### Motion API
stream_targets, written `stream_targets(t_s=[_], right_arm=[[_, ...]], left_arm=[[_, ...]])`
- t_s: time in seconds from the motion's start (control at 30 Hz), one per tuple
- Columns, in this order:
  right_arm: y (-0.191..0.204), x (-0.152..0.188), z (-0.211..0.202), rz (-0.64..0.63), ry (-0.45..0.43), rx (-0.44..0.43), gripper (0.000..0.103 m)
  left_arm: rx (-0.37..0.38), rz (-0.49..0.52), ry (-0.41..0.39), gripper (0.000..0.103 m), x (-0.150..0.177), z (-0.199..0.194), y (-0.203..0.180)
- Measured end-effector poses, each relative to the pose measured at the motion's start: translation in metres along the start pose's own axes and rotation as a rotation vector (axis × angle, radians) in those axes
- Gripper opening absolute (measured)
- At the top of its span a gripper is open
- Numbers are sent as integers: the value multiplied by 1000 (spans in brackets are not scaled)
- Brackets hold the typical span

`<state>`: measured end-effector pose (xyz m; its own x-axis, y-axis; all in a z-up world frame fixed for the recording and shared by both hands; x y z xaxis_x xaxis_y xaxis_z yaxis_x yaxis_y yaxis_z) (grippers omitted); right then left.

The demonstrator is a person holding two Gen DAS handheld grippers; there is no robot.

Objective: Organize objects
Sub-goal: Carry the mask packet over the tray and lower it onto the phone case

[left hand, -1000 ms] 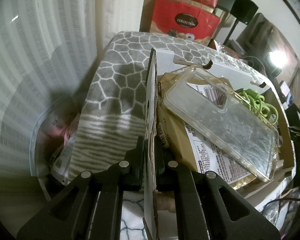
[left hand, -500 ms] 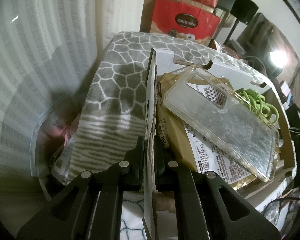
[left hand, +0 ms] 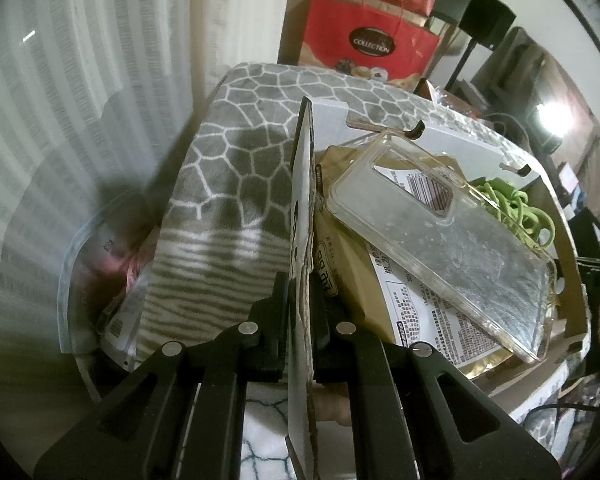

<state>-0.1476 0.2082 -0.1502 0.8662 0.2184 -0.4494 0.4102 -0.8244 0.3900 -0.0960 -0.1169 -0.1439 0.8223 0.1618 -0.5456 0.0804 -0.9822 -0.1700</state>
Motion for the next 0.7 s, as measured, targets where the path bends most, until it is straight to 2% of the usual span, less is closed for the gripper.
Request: stream_targets(t_s=[0.47, 0.57, 0.7], right_arm=[[4, -23, -64, 4, -170, 116, 6], [20, -33, -81, -34, -231, 151, 6], [55, -46, -88, -154, -292, 230, 6]], left_arm=[[0, -1, 0, 6, 0, 0, 1], [-1, 0, 1, 6, 0, 0, 0], [-2, 0, 1, 6, 0, 0, 1]])
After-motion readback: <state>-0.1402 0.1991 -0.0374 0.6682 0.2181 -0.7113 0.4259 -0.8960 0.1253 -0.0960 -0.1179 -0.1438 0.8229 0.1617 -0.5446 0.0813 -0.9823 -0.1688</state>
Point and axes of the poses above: each gripper's, at about its wrist camera, not at the fingertips, and z roughly the way its jaws point, y to its left, x to its underside, the point moved 6 cm from there along z, roughly the way its jaws point, and after that the axes turned 5 degrees about -y, right-handed, at the moved point
